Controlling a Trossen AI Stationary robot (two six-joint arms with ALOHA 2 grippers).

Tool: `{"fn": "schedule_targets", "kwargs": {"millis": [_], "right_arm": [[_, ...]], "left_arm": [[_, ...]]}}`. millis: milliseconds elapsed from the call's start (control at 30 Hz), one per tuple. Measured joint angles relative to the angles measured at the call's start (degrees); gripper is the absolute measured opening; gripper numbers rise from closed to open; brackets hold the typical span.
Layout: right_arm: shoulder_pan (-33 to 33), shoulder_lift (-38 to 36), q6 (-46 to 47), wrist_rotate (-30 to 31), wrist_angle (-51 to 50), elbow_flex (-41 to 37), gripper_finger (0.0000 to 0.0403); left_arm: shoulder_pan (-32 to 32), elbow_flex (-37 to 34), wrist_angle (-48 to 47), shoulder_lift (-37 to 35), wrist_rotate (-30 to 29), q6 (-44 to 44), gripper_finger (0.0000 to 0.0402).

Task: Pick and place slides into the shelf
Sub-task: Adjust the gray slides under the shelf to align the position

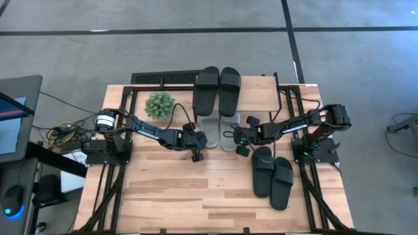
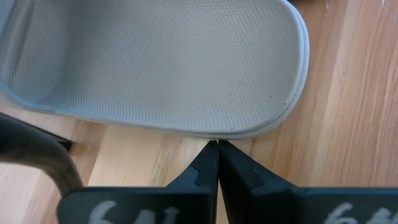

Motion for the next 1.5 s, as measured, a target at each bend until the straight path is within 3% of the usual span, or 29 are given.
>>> {"fn": "schedule_targets", "kwargs": {"millis": [933, 1500], "right_arm": [[-2.7, 2.2, -3.5, -1.8, 8.6, 0.0, 0.0000], [-4.9, 2.2, -3.5, -2.0, 10.2, 0.1, 0.0000]], "left_arm": [[-0.1, 0.0, 1.0, 0.0, 0.5, -1.5, 0.0000], [-0.1, 0.0, 0.9, 0.0, -3.8, -4.2, 0.0000]]}}
